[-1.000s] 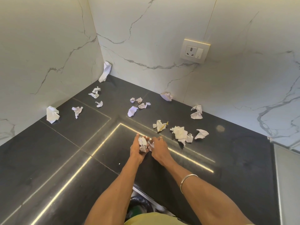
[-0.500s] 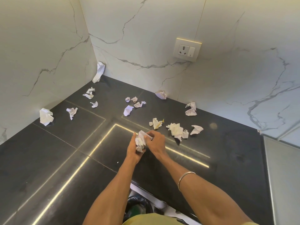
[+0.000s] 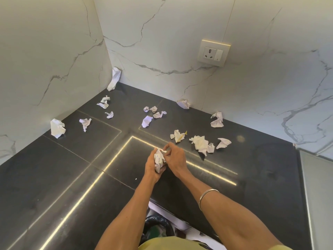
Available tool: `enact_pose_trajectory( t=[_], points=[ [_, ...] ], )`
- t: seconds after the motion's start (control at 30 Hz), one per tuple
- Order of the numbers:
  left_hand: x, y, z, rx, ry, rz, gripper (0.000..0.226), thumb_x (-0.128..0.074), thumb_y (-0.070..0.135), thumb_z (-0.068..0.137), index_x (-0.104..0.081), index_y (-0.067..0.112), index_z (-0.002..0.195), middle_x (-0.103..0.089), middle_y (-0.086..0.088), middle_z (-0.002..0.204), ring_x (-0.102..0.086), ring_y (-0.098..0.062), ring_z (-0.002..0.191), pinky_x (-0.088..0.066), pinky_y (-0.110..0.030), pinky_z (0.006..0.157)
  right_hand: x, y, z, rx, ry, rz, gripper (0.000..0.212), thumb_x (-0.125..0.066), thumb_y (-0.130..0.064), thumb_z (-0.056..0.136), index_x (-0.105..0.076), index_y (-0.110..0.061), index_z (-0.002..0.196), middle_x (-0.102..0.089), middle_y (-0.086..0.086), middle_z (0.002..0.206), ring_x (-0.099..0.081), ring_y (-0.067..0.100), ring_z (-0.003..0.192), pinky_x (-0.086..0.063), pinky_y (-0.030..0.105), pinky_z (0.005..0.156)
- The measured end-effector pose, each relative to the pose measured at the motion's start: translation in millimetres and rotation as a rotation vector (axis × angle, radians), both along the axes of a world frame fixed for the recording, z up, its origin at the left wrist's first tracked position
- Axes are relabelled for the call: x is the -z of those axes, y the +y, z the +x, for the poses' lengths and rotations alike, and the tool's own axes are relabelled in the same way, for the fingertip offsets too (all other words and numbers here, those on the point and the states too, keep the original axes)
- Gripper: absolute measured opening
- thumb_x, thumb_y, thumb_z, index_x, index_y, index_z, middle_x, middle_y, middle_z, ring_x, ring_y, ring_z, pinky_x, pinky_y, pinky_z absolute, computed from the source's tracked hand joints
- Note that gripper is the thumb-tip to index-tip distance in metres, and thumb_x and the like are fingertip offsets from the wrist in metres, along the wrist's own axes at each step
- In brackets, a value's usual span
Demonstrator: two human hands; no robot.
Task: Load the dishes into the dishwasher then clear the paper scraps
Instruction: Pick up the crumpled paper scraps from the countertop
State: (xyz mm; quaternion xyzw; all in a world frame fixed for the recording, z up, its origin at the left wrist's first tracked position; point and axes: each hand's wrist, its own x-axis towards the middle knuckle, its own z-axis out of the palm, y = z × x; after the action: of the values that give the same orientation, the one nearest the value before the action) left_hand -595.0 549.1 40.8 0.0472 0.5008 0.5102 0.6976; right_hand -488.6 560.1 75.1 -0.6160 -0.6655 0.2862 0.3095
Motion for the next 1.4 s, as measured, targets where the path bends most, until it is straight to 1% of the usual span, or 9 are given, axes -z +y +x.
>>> enact_pose_trajectory(
  t=[0.2,0.33,0.47,0.6,0.8,0.93,1.13,1.3,1.4],
  points=[
    [-12,29,5,-0.073,-0.065,-0.084,0.024,-0.063,0.031,0.084,-0.054,0.013,0.071,-0.058,-0.008,0.067,-0.044,-0.013,0.035,-0.024,-0.017,0.031,-8,13,7,-0.045,0.013,-0.028,0.049,-0.061,0.002,0.081,-0.06,-0.032,0.116,-0.072,-0.01,0.084,-0.066,-0.002,0.076,-0.048,0.012,0.068],
    [-17,43,8,-0.117,-0.053,-0.083,0.024,-0.06,0.027,0.084,-0.052,0.013,0.067,-0.057,-0.007,0.051,-0.039,-0.012,0.03,-0.02,-0.015,0.031,-5,28,14,0.04,-0.008,0.019,0.039,-0.052,-0.003,0.093,-0.056,-0.029,0.122,-0.068,-0.006,0.097,-0.062,0.007,0.092,-0.043,0.018,0.072],
    [-21,51,2,-0.117,-0.064,-0.084,0.028,-0.057,0.023,0.086,-0.049,0.012,0.062,-0.055,-0.008,0.046,-0.036,-0.012,0.028,-0.017,-0.015,0.033,-4,46,21,0.088,-0.23,0.082,0.059,-0.051,0.014,0.08,-0.052,-0.023,0.127,-0.057,0.004,0.116,-0.05,0.022,0.106,-0.044,0.026,0.074],
    [-22,54,-4,-0.171,-0.114,-0.116,0.028,-0.058,0.02,0.084,-0.047,0.013,0.059,-0.052,-0.006,0.047,-0.034,-0.011,0.028,-0.017,-0.015,0.033,1,69,21,0.08,-0.338,-0.01,0.06,-0.061,0.005,0.08,-0.049,-0.021,0.133,-0.043,0.01,0.135,-0.042,0.028,0.119,-0.05,0.035,0.083],
    [-20,69,-19,-0.247,-0.153,-0.181,0.016,-0.053,0.011,0.075,-0.049,0.009,0.06,-0.051,-0.005,0.055,-0.028,-0.013,0.03,-0.02,-0.017,0.033,8,90,12,0.032,-0.351,-0.067,0.049,-0.059,-0.013,0.09,-0.052,-0.024,0.137,-0.042,0.012,0.144,-0.039,0.033,0.131,-0.046,0.042,0.101],
    [-17,71,-18,-0.22,-0.152,-0.16,0.022,-0.053,0.015,0.082,-0.05,0.007,0.062,-0.056,-0.009,0.054,-0.029,-0.012,0.029,-0.02,-0.017,0.031,21,94,11,0.018,-0.341,-0.103,0.033,-0.059,-0.017,0.091,-0.063,-0.022,0.124,-0.051,0.012,0.137,-0.045,0.032,0.123,-0.043,0.038,0.1],
    [-12,73,-20,-0.209,-0.155,-0.149,0.018,-0.055,0.017,0.079,-0.053,0.004,0.066,-0.056,-0.01,0.054,-0.03,-0.011,0.029,-0.02,-0.016,0.03,25,92,19,0.061,-0.31,0.02,0.009,-0.066,-0.01,0.087,-0.073,-0.01,0.093,-0.068,0.009,0.1,-0.06,0.029,0.096,-0.049,0.034,0.081],
    [-16,71,-16,-0.199,-0.111,-0.126,0.023,-0.051,0.015,0.08,-0.052,0.004,0.06,-0.054,-0.012,0.056,-0.029,-0.011,0.031,-0.018,-0.016,0.031,17,90,15,0.074,-0.363,-0.026,0.016,-0.06,-0.008,0.09,-0.071,-0.006,0.079,-0.067,0.009,0.083,-0.063,0.025,0.078,-0.046,0.033,0.064],
    [-17,67,-15,-0.197,-0.102,-0.118,0.03,-0.054,0.017,0.08,-0.055,0.004,0.054,-0.052,-0.01,0.052,-0.031,-0.011,0.032,-0.017,-0.016,0.032,14,83,17,0.121,-0.224,-0.09,0.015,-0.059,-0.005,0.089,-0.071,-0.007,0.079,-0.068,0.004,0.083,-0.062,0.02,0.075,-0.048,0.031,0.06]
  ],
)
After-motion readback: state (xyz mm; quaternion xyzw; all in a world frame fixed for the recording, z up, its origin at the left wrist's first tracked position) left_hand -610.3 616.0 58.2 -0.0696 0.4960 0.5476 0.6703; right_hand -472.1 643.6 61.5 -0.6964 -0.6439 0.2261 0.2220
